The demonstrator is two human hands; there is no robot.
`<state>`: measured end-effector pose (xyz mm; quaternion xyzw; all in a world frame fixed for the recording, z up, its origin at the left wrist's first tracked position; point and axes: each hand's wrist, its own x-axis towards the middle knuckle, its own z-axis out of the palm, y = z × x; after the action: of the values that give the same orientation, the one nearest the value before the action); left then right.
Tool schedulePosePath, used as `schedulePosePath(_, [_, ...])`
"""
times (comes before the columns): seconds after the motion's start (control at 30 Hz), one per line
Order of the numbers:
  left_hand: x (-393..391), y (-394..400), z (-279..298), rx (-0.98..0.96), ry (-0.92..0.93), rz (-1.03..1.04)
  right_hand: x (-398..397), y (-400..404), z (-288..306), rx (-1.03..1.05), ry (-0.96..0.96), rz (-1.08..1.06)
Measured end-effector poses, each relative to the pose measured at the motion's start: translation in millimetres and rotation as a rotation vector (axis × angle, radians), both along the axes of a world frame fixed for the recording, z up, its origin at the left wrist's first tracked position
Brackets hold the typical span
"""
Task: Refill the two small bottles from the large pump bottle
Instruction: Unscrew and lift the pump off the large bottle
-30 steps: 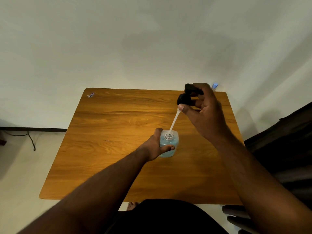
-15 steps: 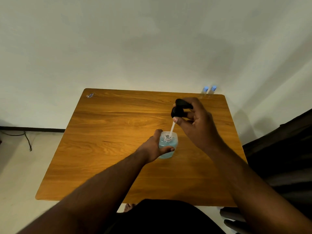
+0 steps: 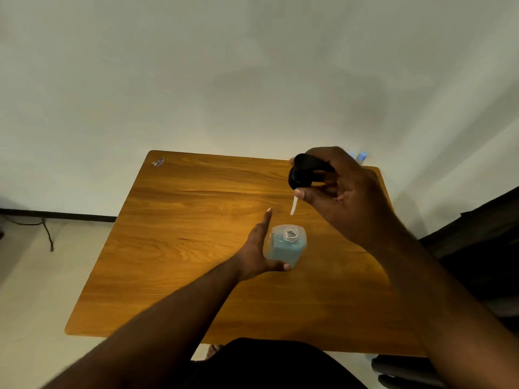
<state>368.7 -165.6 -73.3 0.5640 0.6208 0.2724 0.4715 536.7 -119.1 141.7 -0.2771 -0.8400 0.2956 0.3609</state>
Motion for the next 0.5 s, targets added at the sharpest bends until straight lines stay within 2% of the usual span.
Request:
schedulePosePath(0.17, [-82, -17, -16, -0.164, 0.311, 0.017, -50, 5, -25, 0.194, -0.245, 0.279])
schedulePosePath(0.3, [-151, -34, -24, -0.325, 0.565, 0.080, -112, 15, -85, 0.374, -0.576, 0.519])
schedulePosePath(0.4, [-192, -42, -28, -0.399, 0.661, 0.077, -160, 26, -132, 0.463, -0.810, 0.624])
schedulePosePath(0.5, [-219, -44, -33, -0.443, 0.664, 0.081, -201, 35, -167, 0.546, -1.004, 0.728])
